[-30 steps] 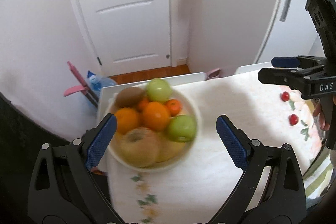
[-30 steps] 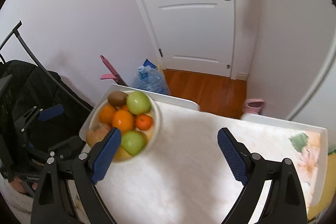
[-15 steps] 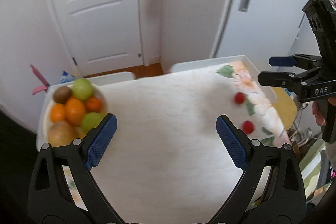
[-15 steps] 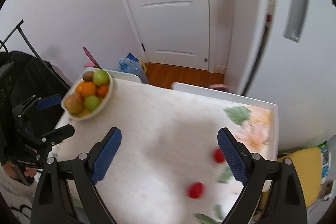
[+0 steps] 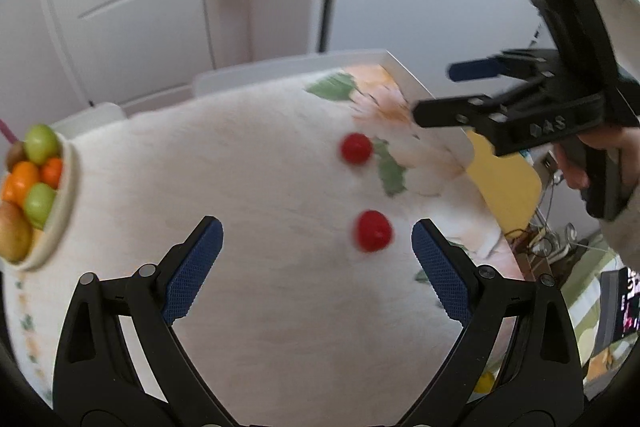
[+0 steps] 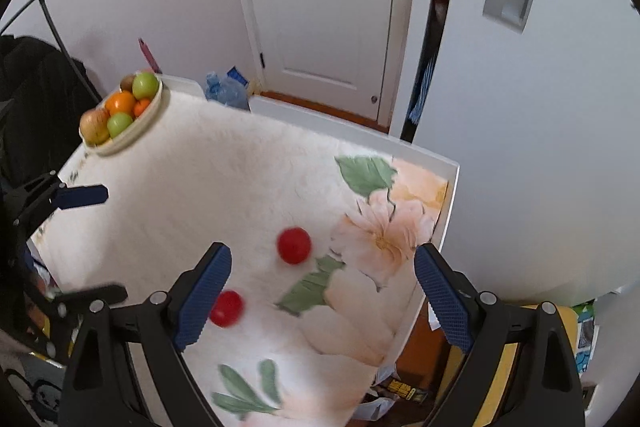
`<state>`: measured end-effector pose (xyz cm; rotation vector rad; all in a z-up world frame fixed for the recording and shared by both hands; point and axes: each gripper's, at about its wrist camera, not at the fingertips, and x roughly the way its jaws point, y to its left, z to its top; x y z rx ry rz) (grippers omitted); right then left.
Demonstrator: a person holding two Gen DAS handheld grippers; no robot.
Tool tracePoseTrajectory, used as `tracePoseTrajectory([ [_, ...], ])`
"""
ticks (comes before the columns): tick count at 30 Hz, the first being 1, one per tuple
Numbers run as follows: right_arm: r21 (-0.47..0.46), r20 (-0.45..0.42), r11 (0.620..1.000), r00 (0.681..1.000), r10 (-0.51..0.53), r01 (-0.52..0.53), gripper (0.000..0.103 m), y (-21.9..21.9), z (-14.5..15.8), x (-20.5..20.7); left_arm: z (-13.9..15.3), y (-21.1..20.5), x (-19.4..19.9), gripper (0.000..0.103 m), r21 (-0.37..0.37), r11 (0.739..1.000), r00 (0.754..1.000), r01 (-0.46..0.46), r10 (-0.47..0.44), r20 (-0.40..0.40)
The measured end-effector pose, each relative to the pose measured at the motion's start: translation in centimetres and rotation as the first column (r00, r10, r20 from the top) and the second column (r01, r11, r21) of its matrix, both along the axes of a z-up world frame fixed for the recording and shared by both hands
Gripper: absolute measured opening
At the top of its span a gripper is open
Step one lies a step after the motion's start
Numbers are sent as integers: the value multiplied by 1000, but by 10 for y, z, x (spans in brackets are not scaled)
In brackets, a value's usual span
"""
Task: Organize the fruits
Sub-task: 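Grasp a red cherry tomato with the left tool while the right tool grasps the other, then carry both tomatoes to the plate and release them into it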
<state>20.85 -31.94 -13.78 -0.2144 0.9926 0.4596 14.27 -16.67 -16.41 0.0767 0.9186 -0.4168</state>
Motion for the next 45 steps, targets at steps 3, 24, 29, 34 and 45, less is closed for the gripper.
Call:
tracePoseTrajectory([
  [3, 20, -20, 1000, 1000, 20, -19, 91, -9, -19, 4, -16, -16, -1, 94, -2, 1000, 1000, 17, -17, -18],
  [24, 24, -81, 988, 985, 153, -151, 74, 11, -73, 16, -61, -43, 12, 38, 1, 1000, 997, 15, -15, -78],
  [29, 29, -88, 984, 980, 179, -177, 64, 20, -76, 17, -61, -42, 12, 35, 9, 1000, 997, 10, -9, -77],
  [34, 37, -94, 982, 977, 190, -188, 57, 28, -81, 19, -61, -37, 12, 35, 22, 1000, 997, -3, 4, -76],
  [45, 42, -83, 983, 979, 184, -181, 45, 34, -84, 21, -58, -18, 10, 35, 30, 998, 996, -52, 54, -73],
])
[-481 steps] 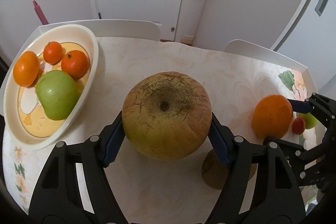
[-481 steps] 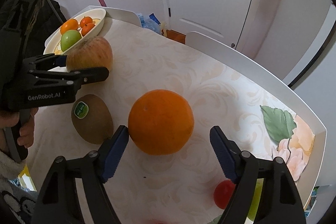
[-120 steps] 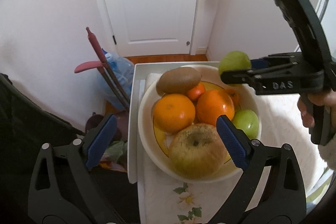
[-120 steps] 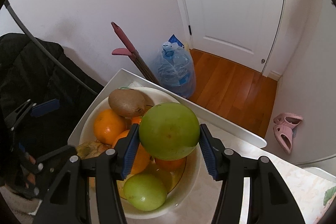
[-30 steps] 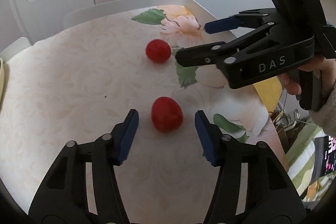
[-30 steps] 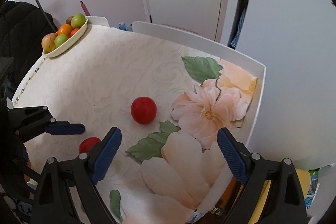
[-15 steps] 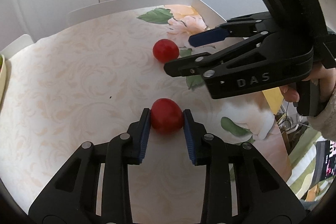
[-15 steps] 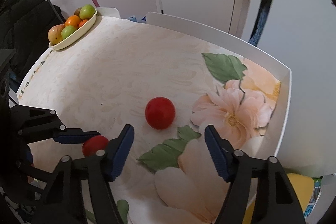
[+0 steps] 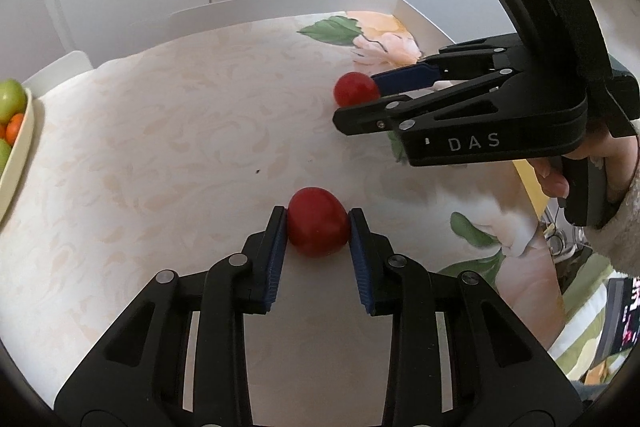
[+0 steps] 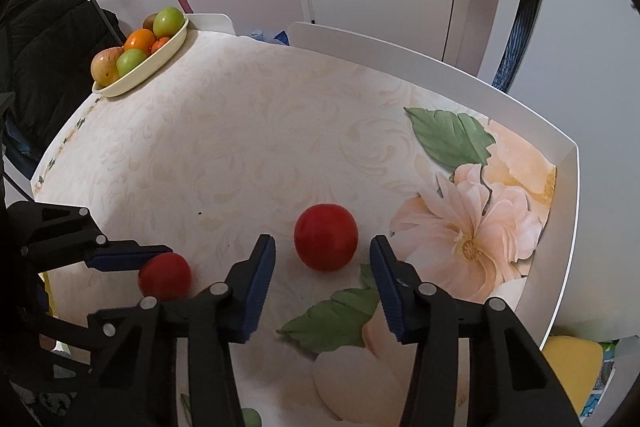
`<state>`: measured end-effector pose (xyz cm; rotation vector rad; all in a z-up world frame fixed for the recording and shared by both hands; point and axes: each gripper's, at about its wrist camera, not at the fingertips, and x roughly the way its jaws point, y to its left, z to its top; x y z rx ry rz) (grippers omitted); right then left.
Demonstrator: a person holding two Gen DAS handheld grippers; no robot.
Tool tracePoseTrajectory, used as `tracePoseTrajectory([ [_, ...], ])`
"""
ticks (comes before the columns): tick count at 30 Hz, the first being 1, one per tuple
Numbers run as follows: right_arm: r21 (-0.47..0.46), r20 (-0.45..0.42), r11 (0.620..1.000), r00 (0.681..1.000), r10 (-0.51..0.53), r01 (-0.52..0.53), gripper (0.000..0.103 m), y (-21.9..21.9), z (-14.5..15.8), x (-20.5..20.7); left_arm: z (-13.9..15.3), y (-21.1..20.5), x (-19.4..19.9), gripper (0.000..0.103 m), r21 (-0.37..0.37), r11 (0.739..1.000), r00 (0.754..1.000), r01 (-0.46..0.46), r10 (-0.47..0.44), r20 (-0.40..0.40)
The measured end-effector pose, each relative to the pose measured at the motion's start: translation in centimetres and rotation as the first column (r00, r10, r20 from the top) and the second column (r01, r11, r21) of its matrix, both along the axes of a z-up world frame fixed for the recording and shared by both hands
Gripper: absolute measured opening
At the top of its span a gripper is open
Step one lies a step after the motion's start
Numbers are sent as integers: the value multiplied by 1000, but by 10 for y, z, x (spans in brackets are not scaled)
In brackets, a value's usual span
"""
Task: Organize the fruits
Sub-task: 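Carry both tomatoes to the plate and release them into it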
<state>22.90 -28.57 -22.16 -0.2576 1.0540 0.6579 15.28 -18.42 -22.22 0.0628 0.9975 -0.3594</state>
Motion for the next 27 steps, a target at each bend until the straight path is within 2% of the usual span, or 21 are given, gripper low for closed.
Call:
tracePoseTrajectory([
  [7, -3, 16, 1000, 1000, -6, 6, 28, 3, -1, 1, 3, 11, -4, 35, -1, 1000, 1000, -26, 26, 8],
  [12, 5, 29, 1000, 1000, 7, -7, 28, 9, 7, -2, 13, 23, -6, 35, -13, 998, 998, -59, 59, 19],
  [18, 34, 38, 999, 999, 21, -22, 28, 22, 28, -10, 38, 51, -10, 35, -14, 993, 991, -120, 121, 57],
  [27, 105, 28, 994, 999, 23, -26, 28, 65, 66, -20, 83, 124, -12, 35, -11, 974, 967, -227, 227, 114],
])
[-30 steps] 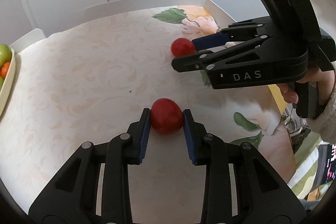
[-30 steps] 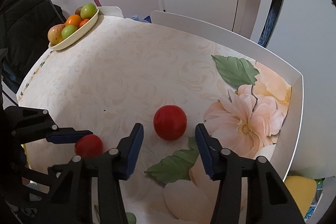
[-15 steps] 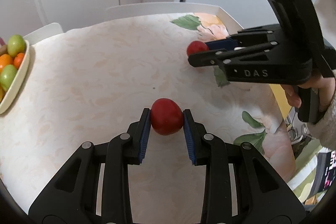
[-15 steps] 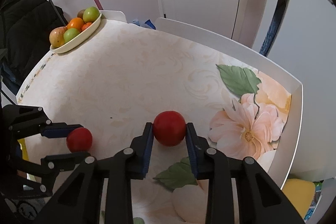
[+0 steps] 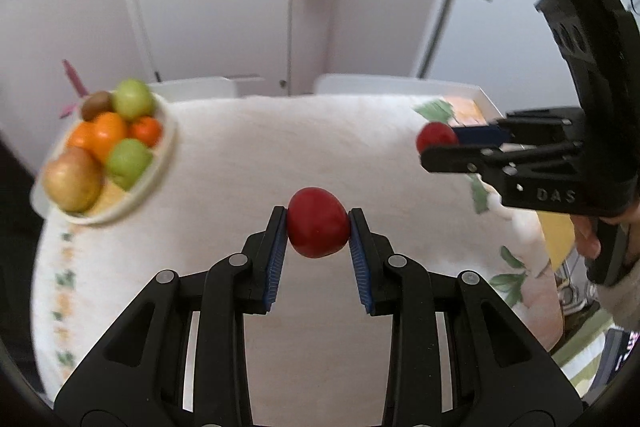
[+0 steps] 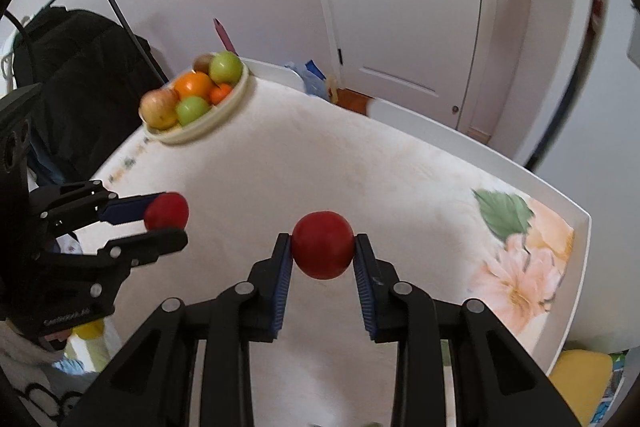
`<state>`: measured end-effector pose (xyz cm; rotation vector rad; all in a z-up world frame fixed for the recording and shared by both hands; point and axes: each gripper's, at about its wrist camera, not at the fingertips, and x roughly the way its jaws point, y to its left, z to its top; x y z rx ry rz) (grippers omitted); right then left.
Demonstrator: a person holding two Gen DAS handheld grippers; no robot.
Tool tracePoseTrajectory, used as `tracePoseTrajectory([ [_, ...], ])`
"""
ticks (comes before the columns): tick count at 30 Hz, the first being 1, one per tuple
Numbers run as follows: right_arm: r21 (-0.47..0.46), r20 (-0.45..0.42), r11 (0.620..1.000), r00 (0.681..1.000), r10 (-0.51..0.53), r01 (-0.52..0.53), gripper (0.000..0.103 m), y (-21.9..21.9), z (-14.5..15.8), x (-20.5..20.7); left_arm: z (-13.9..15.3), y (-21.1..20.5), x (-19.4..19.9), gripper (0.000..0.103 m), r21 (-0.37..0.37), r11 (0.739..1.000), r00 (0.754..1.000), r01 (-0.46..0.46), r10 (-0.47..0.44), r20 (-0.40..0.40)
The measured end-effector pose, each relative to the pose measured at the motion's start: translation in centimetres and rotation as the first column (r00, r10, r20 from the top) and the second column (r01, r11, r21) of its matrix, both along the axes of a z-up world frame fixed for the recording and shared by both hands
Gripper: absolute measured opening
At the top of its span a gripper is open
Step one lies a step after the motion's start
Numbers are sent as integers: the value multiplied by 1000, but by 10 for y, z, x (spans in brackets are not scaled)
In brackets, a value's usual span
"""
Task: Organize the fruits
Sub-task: 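Carry both tomatoes to the plate and release them into it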
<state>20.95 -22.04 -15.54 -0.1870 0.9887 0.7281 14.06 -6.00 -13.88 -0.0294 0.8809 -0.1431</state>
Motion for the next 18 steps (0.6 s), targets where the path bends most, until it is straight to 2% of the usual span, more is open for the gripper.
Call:
tracePoseTrajectory([
  [9, 63, -3, 998, 1000, 5, -5, 28, 72, 34, 0, 31, 87, 11, 35, 12, 998, 998, -58, 58, 34],
  [18, 72, -11, 997, 1000, 3, -3, 28, 152, 40, 15, 33, 170, 32, 35, 14, 997, 996, -78, 78, 34],
])
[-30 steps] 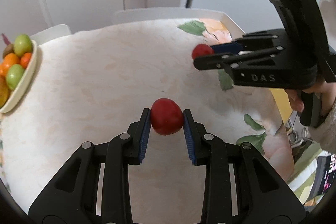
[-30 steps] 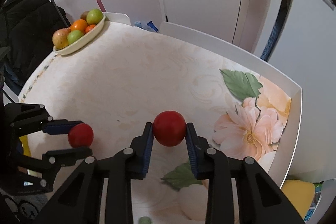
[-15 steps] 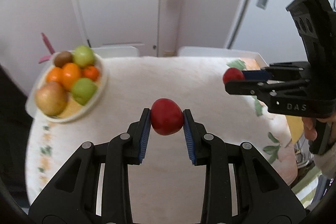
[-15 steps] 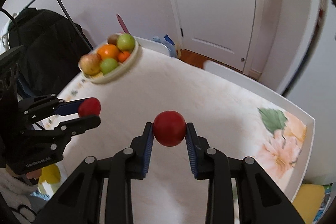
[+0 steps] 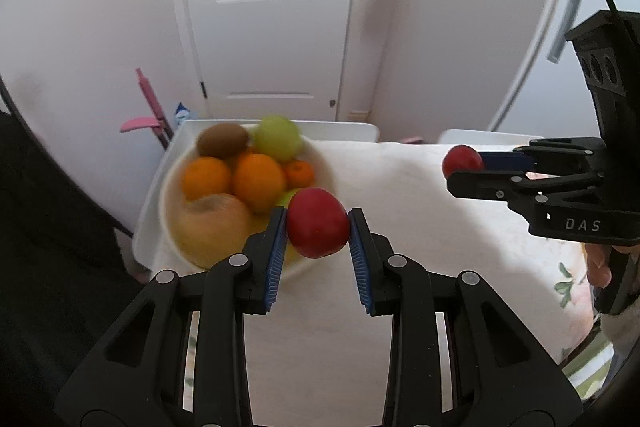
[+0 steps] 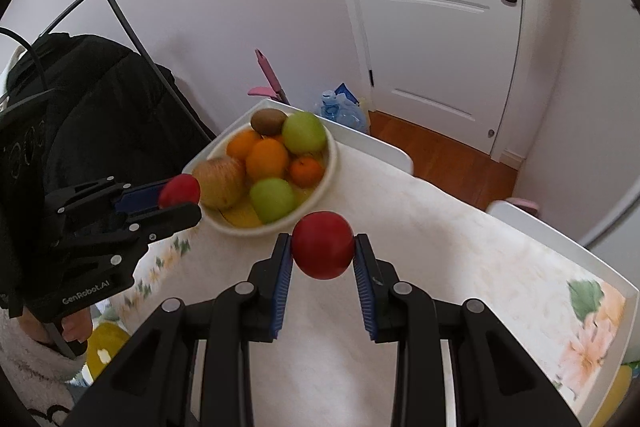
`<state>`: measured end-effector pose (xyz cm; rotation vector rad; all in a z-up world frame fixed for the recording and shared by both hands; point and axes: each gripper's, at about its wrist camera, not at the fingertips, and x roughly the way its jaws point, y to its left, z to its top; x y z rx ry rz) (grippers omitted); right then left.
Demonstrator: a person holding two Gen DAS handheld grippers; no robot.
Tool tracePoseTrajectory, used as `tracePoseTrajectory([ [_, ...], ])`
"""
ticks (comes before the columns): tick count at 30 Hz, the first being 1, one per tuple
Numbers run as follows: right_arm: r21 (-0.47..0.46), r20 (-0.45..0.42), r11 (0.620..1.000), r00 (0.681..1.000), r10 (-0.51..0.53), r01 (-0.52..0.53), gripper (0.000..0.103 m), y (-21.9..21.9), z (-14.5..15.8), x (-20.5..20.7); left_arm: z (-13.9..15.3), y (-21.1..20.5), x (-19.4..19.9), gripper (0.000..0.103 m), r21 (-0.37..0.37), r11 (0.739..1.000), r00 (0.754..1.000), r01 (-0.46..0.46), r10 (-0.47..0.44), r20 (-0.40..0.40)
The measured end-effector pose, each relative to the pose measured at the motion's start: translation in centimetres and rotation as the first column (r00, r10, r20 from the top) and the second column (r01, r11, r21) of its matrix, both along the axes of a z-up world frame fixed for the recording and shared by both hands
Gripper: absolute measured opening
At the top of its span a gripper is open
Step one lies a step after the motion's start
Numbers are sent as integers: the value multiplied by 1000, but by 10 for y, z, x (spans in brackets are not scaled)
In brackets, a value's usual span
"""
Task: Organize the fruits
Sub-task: 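Carry both tomatoes to the plate and release them into it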
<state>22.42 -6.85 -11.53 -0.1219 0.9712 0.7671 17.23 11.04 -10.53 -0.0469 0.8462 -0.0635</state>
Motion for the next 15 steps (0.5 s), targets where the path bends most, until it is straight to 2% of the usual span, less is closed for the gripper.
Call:
tracePoseTrajectory([
  [7, -6, -19, 1000, 1000, -22, 22, 28, 51, -9, 18, -12, 55, 23, 35, -4, 1000, 1000, -22, 22, -17],
  [15, -22, -50, 998, 997, -58, 57, 28, 83, -24, 35, -40, 103, 52, 35, -5, 998, 996, -58, 58, -64],
])
